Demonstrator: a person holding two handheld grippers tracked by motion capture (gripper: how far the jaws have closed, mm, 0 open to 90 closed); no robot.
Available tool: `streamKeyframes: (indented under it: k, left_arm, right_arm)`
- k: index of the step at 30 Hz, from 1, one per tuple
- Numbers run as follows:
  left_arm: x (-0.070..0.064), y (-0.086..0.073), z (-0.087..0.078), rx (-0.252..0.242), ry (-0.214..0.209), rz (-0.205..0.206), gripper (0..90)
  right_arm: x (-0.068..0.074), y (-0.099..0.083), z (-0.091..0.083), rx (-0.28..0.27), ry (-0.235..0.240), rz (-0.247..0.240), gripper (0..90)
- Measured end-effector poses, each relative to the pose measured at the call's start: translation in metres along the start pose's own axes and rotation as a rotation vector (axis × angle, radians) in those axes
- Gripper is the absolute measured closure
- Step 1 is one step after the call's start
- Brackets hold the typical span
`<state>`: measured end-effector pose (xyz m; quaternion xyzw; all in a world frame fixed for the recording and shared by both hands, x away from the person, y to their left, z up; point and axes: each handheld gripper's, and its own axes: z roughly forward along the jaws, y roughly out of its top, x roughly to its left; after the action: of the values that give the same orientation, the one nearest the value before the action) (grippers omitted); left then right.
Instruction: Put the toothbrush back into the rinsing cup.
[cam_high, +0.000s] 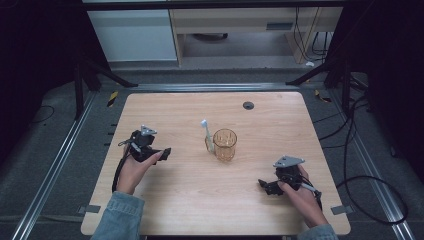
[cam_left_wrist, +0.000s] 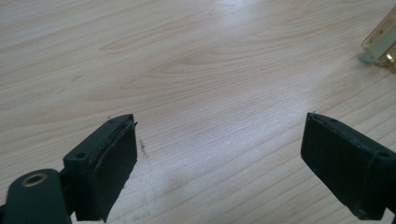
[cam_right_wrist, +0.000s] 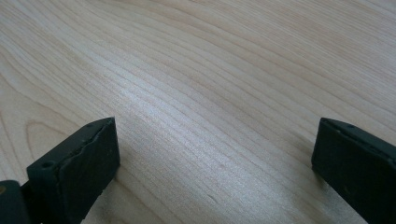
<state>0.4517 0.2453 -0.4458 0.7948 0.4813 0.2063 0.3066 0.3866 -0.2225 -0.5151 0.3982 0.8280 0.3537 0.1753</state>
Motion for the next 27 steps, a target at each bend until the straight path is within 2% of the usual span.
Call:
streamKeyframes:
  k: [6,13,21,27]
  left_arm:
    - [0.009,-0.007,0.004,0.027,0.027,-0.004,10.1]
    - [0.019,-0.012,0.006,0.032,0.037,-0.020,10.1]
    - [0.035,-0.022,0.011,0.044,0.045,-0.058,9.7]
    - [0.042,-0.027,0.015,0.041,0.048,-0.079,9.1]
  right_arm:
    - [0.000,0.000,0.000,0.000,0.001,0.000,1.2]
    - [0.000,0.000,0.000,0.000,0.001,-0.001,1.2]
    - [0.000,0.000,0.000,0.000,0.001,0.000,1.2]
    - [0.000,0.000,0.000,0.000,0.001,0.000,1.2]
